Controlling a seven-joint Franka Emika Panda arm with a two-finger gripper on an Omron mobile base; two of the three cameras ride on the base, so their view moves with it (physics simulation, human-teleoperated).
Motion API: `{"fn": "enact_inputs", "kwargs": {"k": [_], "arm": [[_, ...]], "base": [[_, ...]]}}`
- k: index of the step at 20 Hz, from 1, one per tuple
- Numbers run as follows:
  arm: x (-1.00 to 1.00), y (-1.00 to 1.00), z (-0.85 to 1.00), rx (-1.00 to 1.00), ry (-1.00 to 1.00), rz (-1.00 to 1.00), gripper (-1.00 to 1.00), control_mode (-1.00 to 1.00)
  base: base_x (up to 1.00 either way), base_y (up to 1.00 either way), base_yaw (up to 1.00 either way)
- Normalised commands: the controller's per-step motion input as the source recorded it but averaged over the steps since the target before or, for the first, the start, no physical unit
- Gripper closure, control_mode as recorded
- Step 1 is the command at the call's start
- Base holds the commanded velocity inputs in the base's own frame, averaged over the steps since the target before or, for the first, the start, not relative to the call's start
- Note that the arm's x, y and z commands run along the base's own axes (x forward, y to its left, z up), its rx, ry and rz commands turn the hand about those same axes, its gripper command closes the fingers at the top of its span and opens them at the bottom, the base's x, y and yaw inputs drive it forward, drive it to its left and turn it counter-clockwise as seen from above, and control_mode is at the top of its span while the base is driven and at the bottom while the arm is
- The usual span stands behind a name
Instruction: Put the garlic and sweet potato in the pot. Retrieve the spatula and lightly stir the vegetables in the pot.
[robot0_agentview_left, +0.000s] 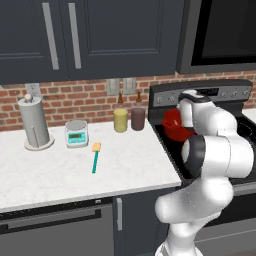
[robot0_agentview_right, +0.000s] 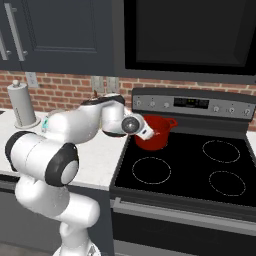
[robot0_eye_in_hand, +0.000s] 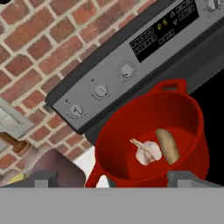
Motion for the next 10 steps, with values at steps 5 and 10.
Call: {"fn": "enact_inputs", "kwargs": {"k": [5,10], "arm": [[-0.9,0.69,1.0,0.0,0.17,0.0,-1.0,-1.0],[-0.6,0.76,1.0,0.0,0.31,0.02,-1.0,-1.0]], "base": [[0.0,0.0,0.0],[0.0,0.0,0.0]]}}
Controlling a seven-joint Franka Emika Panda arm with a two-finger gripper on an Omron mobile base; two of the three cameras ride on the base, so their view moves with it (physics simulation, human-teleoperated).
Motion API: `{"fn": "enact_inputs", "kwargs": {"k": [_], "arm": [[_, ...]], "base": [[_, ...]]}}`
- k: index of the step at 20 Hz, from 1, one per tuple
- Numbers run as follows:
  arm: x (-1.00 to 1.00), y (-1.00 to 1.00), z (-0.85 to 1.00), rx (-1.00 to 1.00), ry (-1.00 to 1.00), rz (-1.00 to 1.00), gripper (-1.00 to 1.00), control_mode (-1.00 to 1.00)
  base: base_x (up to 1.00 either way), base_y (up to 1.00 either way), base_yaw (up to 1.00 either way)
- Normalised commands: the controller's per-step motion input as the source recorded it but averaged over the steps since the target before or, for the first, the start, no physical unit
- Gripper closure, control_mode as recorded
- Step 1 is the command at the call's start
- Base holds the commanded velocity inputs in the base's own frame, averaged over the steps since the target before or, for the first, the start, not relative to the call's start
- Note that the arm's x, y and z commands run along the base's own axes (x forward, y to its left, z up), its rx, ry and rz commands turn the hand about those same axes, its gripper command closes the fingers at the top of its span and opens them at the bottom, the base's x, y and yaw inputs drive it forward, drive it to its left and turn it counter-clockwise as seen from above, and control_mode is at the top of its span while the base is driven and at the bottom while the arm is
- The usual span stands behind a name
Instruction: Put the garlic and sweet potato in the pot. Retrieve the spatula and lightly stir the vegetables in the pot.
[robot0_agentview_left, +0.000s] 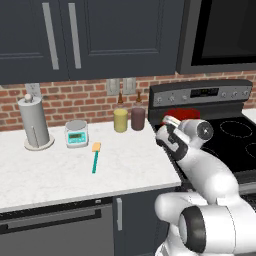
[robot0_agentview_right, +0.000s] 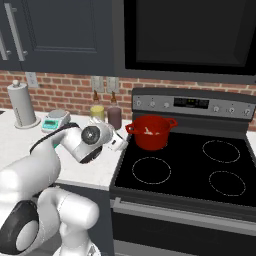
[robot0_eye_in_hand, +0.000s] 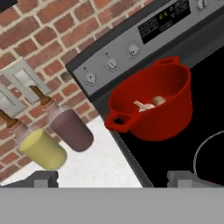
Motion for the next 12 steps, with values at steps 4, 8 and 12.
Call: {"fn": "enact_inputs", "kwargs": {"k": [4,8,12], "arm": [[-0.3,0.74,1.0,0.0,0.42,0.06,-1.0,-1.0],[-0.22,0.67,1.0,0.0,0.42,0.07,-1.0,-1.0],[-0.29,0.64,0.43,-0.05,0.39,0.13,-1.0,-1.0]], "base": [[0.0,0.0,0.0],[0.0,0.0,0.0],[0.0,0.0,0.0]]}}
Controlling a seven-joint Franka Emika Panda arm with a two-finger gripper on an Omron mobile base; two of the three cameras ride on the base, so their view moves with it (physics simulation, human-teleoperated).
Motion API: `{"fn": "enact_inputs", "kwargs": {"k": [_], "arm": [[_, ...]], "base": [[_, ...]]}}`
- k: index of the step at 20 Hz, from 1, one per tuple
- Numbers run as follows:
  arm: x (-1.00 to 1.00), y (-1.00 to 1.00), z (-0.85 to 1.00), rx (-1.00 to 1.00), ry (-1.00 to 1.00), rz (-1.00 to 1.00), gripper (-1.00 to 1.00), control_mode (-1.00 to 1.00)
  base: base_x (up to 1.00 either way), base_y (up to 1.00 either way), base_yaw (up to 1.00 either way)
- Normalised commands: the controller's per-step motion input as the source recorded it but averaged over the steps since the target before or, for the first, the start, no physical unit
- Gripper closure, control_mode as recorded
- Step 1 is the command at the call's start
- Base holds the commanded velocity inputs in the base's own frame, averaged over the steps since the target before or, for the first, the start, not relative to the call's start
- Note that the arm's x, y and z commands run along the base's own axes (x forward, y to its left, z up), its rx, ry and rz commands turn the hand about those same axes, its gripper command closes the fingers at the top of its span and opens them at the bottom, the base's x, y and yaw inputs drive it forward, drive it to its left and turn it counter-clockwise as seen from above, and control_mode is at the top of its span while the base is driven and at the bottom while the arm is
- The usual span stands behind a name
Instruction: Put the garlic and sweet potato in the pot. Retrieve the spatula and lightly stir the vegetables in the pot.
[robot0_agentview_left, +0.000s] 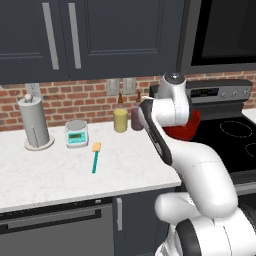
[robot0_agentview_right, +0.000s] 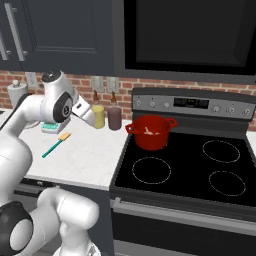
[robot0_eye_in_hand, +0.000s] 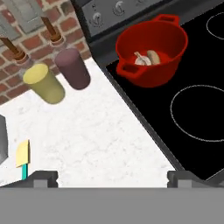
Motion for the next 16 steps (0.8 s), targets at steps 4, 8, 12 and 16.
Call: {"fn": "enact_inputs", "kwargs": {"k": [4,8,12,16], "arm": [[-0.23,0.65,-0.19,-0.2,0.3,0.35,-1.0,-1.0],[-0.11,0.61,-0.58,-0.26,0.25,0.63,-1.0,-1.0],[-0.16,0.56,-0.52,-0.22,0.25,0.78,-1.0,-1.0],[-0.13,0.51,-0.38,-0.16,0.23,0.82,-1.0,-1.0]], "base": [[0.0,0.0,0.0],[0.0,0.0,0.0],[0.0,0.0,0.0],[0.0,0.0,0.0]]}}
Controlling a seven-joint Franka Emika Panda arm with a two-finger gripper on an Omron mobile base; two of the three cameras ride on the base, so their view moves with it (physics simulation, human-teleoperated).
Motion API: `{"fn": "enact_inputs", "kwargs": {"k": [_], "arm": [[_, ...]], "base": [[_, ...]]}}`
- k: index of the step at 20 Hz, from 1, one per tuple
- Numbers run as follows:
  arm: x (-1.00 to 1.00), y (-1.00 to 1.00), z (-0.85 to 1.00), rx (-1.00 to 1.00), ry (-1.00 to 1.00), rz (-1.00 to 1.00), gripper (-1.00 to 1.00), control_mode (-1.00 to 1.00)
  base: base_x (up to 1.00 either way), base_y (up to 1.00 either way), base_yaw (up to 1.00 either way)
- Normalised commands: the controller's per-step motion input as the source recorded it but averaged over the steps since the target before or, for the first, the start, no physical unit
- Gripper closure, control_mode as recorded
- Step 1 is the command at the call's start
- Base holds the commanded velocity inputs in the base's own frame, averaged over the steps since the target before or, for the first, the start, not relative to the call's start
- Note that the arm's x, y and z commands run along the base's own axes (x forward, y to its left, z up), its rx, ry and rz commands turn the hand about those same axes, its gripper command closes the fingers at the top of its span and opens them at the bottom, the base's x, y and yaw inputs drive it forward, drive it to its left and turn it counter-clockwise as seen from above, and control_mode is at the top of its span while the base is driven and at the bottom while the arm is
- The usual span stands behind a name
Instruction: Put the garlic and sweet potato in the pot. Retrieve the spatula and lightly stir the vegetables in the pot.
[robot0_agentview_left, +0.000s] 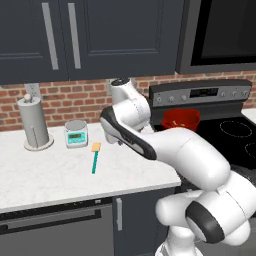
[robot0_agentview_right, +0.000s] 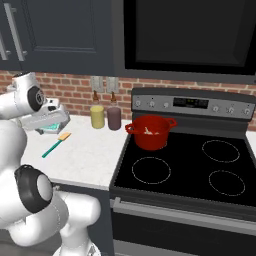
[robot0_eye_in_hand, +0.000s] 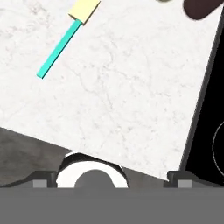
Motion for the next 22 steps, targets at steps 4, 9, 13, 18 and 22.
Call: {"fn": "enact_inputs", "kwargs": {"k": [4,9,13,18,22], "arm": [[-0.01,0.45,-0.17,-0.12,0.24,0.79,-1.0,-1.0],[0.0,0.33,-0.07,-0.09,0.26,0.78,-1.0,-1.0],[0.0,0.18,-0.28,-0.09,0.18,0.81,-1.0,-1.0],[0.11,0.01,-0.47,-0.08,0.08,0.77,-1.0,-1.0],[0.35,0.0,-0.52,-0.06,0.06,0.73,-1.0,-1.0]], "base": [[0.0,0.0,0.0],[0.0,0.0,0.0],[0.0,0.0,0.0],[0.0,0.0,0.0],[0.0,0.0,0.0]]}}
